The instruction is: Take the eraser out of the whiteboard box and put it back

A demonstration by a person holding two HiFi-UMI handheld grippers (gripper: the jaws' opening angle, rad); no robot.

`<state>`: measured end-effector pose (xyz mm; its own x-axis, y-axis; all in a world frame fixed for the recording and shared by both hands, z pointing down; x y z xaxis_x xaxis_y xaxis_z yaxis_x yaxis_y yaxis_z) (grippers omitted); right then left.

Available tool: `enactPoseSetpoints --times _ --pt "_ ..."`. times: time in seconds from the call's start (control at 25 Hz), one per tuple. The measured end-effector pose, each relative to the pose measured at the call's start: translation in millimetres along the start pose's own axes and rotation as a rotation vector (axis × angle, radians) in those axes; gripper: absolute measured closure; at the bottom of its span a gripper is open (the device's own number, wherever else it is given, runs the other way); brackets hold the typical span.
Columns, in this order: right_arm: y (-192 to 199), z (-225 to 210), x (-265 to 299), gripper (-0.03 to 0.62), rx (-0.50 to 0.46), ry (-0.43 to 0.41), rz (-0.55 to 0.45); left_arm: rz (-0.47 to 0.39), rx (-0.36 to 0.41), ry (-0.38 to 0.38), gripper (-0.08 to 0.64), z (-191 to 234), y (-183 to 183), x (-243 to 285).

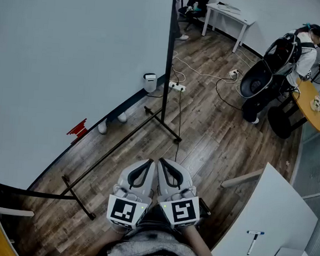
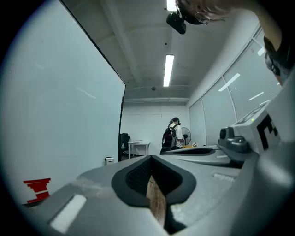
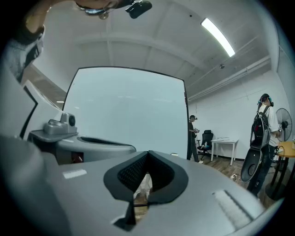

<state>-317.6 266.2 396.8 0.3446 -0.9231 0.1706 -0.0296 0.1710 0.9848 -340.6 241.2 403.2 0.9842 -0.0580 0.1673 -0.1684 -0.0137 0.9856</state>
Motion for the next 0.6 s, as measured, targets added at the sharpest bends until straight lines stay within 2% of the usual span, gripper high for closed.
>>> enactPoseSetpoints --times 0.2,0.6 --pt "-5 -9 -4 0.589 0.021 -0.001 -0.061 0.011 -0.063 -0.004 0.560 -4 -4 9" --pt "5 -34 -6 0.588 0.041 -0.016 -0.048 0.030 -0.064 0.010 0.560 -18 3 34"
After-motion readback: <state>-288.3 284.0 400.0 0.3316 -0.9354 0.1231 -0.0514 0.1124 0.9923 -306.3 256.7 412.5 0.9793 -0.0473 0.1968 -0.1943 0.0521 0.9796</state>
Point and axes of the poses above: the fingertips, and each gripper's own axes: x forward along the fingers, z to its left, y out of its underside, the point moved 1 cm from there along -x, backward along the fingers, and after that the axes turned 6 degrees about z, right-handed, at the moved point
